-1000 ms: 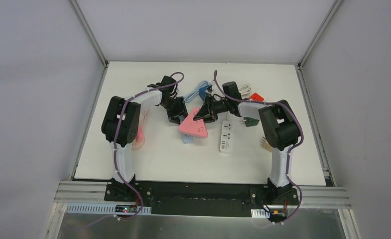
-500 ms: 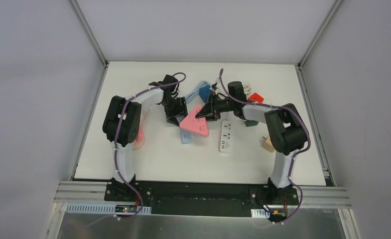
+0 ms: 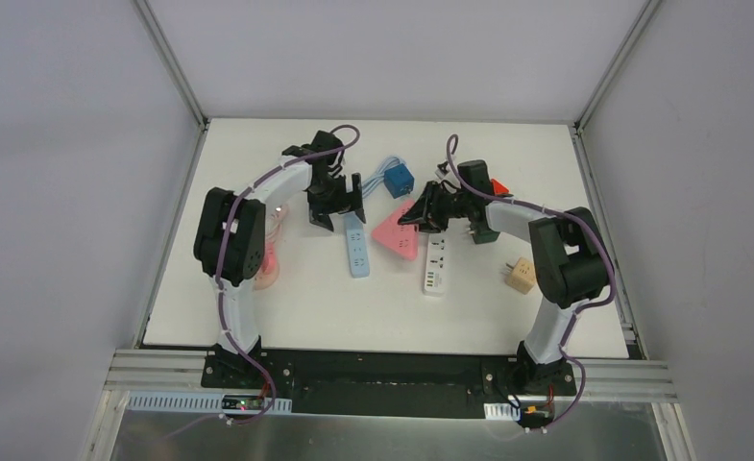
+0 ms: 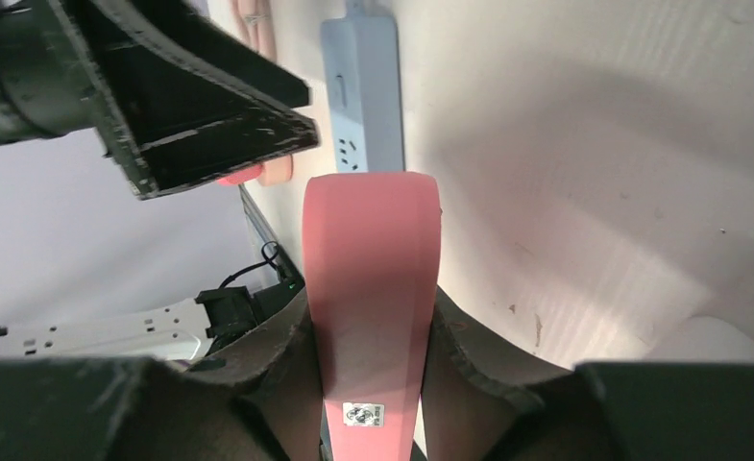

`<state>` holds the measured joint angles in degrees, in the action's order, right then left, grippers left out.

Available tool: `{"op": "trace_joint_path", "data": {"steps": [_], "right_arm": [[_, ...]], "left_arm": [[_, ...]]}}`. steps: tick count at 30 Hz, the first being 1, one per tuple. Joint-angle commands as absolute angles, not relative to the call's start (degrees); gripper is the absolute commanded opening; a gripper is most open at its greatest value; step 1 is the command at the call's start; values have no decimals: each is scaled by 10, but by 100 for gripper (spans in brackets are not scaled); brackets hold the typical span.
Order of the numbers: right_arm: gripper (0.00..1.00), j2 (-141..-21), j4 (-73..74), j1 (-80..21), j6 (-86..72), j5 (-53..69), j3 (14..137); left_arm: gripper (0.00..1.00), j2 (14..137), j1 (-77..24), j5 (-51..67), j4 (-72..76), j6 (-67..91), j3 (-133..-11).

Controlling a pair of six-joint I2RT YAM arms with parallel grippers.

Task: Pull the plug off the socket

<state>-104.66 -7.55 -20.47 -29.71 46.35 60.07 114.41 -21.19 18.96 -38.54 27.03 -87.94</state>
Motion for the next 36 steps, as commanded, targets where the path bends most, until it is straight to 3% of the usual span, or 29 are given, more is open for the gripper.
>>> {"op": "trace_joint_path", "data": {"steps": [1, 3, 8, 14, 18, 26, 36], "right_arm": [[5, -1048, -54, -206, -284, 437, 603], [12, -1055, -49, -207, -282, 436, 605], [38, -1061, -47, -207, -280, 429, 605], [68, -1050, -31, -207, -277, 378, 612], [81, -1028, 9, -207, -256, 316, 625], [85, -965, 48, -207, -230, 200, 634], [85, -905, 49, -207, -227, 166, 635]], "left_arm": [[91, 1053, -200, 78, -395, 247, -860], [92, 1024, -200, 27, -389, 240, -849], [96, 962, -197, -67, -375, 220, -830], [99, 919, -180, -112, -361, 222, -815], [99, 895, -167, -127, -356, 227, -808], [98, 873, -120, -128, -372, 255, -808], [95, 853, 18, -95, -445, 371, -723]]}}
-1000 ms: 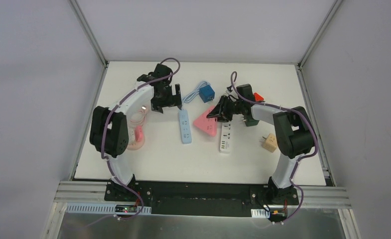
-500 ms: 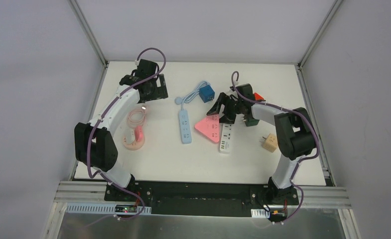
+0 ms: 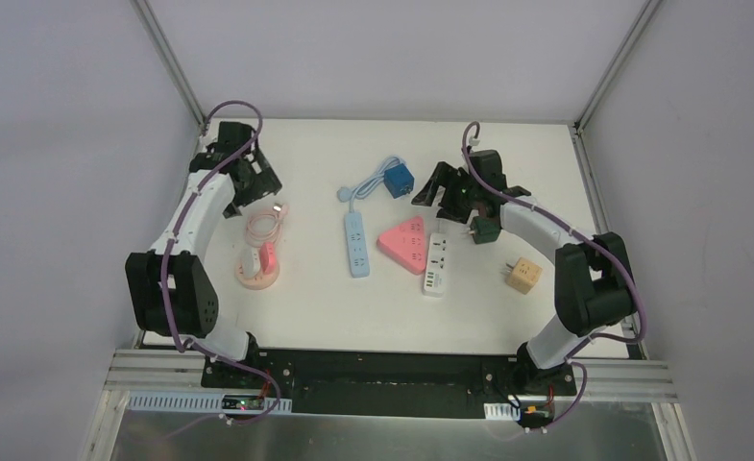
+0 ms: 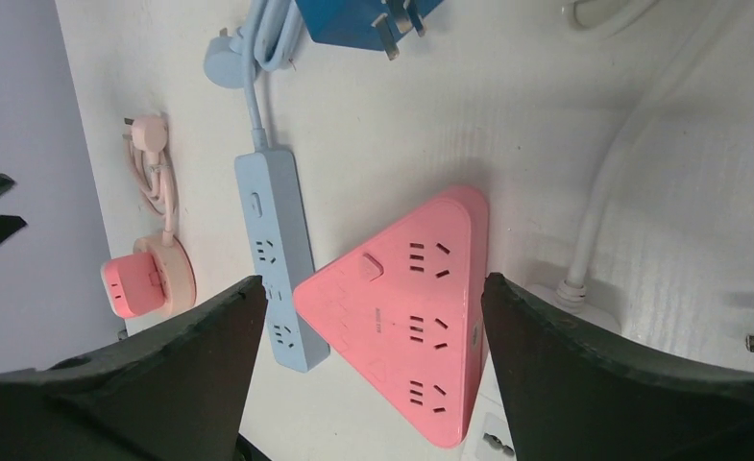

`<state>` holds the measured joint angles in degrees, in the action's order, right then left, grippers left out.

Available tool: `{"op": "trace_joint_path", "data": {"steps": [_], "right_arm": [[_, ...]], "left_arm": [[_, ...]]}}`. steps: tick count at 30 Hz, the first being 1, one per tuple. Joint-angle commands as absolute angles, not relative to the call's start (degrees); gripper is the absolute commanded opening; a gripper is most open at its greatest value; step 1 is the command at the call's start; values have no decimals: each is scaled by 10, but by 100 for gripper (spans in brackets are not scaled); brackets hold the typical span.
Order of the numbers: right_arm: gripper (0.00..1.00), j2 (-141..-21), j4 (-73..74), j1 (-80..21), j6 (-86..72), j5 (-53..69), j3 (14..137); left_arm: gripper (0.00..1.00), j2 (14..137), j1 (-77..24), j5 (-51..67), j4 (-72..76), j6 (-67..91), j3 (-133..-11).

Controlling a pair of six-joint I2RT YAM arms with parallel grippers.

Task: Pull the plug off the socket

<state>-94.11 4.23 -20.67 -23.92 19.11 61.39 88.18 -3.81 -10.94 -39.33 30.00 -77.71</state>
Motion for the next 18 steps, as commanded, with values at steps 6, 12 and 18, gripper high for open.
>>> {"op": "trace_joint_path", "data": {"steps": [6, 12, 18], "right_arm": [[84, -909, 59, -206, -226, 173, 642], [84, -918, 57, -206, -227, 183, 643], [84, -926, 49, -200, -225, 198, 645]], "left_arm": [[94, 834, 130, -40, -437, 432, -623], [90, 846, 145, -93, -429, 453, -583], [69, 897, 145, -42, -394, 429, -581]]}}
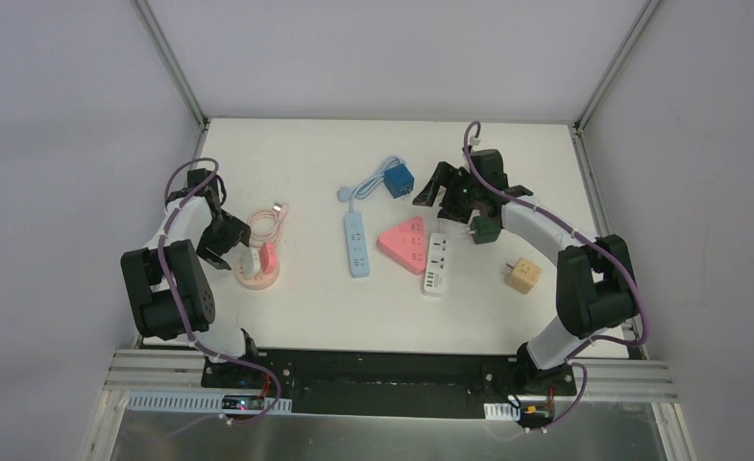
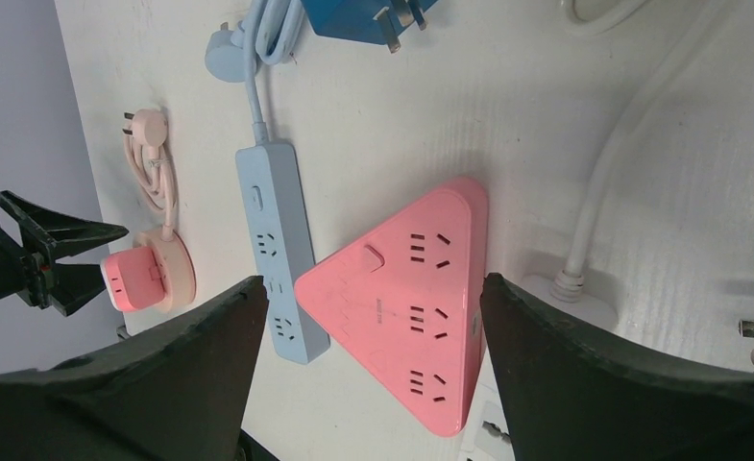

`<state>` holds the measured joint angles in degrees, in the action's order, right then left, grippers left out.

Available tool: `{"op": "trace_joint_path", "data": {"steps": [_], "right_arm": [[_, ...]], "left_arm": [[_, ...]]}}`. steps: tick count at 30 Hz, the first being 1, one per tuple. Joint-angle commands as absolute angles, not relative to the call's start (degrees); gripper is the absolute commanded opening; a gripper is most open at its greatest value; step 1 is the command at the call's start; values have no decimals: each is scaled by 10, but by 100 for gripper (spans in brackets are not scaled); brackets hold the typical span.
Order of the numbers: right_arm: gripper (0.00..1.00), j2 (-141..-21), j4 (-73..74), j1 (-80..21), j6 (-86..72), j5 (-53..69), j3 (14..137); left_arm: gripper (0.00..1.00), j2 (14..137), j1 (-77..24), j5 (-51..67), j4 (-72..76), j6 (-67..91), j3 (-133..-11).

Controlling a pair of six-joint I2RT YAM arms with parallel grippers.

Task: Pull the plug off the socket

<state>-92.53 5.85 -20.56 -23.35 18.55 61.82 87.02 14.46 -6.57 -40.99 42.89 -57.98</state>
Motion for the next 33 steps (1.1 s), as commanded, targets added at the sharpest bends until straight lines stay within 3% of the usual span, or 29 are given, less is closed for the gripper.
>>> {"op": "trace_joint_path", "data": {"steps": [1, 9, 17, 27, 33], "right_arm": [[84, -928, 49, -199, -224, 197, 646], [84, -938, 46, -194, -233, 205, 650], [83, -950, 29, -195, -257, 251, 653], [83, -966, 30, -200, -245, 299, 670], [81, -966, 38, -228, -232, 334, 672]], "left_arm": [[68, 900, 145, -34, -393, 431, -579], [61, 895, 114, 67, -367, 485, -541], [61, 884, 18, 69, -368, 522, -540], [80, 879, 11, -56, -472, 410, -650], [78, 838, 11, -84, -480, 402, -639]]}}
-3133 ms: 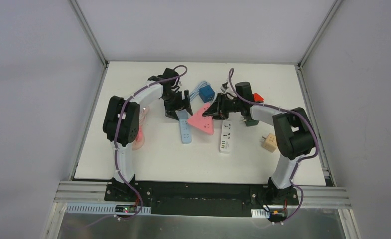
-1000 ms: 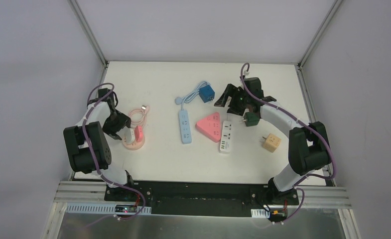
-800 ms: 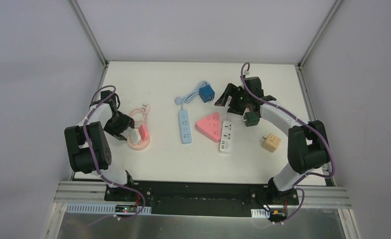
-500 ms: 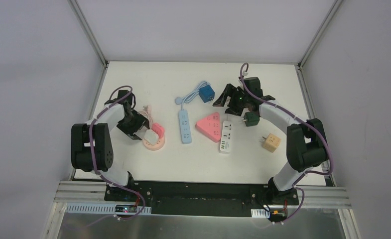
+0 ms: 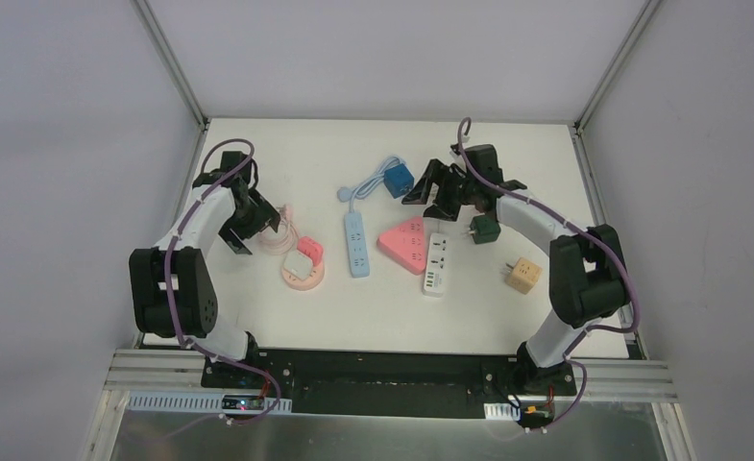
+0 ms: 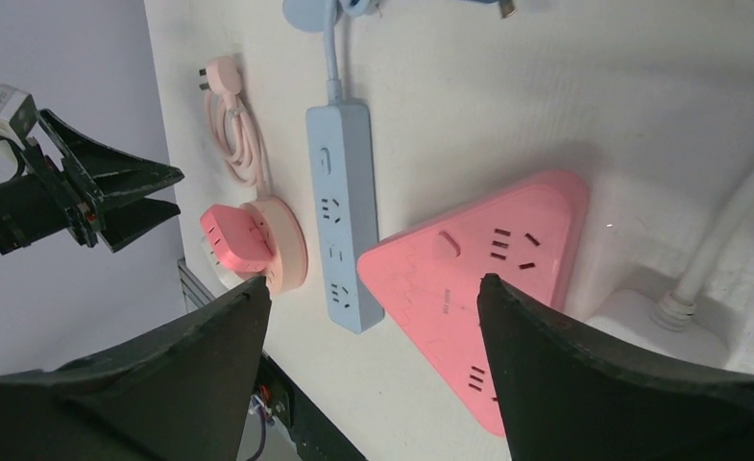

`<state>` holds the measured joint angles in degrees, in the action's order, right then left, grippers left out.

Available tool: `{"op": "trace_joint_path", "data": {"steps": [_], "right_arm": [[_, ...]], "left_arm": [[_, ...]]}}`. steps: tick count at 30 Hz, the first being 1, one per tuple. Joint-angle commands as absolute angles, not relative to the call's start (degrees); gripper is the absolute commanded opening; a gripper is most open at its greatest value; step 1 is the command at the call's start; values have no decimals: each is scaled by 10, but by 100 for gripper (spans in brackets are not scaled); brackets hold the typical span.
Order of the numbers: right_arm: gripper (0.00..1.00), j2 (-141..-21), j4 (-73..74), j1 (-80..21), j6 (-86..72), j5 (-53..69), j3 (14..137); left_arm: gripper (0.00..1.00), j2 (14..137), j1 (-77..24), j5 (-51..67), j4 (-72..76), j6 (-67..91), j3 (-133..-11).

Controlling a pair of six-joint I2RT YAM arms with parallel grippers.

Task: Pull the plug off the socket

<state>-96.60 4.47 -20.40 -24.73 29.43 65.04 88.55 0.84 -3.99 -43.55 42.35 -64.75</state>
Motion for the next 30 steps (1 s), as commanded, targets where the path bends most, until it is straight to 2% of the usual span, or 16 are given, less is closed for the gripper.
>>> {"op": "trace_joint_path", "data": {"steps": [1, 4, 7, 16, 26, 30], "right_arm": [[80, -966, 40, -244, -229, 335, 676], [76, -981, 40, -296, -226, 325, 702], [75, -1014, 44, -354, -226, 294, 747], [74, -1137, 76, -446, -255, 235, 906], [72, -1247, 77, -463, -261, 234, 987], [72, -1268, 82, -467, -261, 234, 1008]], "left_arm": [[74, 824, 10, -92, -475, 411, -627], [61, 777, 6, -132, -442, 430, -572], [57, 755, 6, -106, -410, 426, -543], [59, 685, 2, 59, -335, 413, -427], [57, 669, 2, 115, -298, 404, -360], [51, 679, 2, 127, -293, 404, -354]]}}
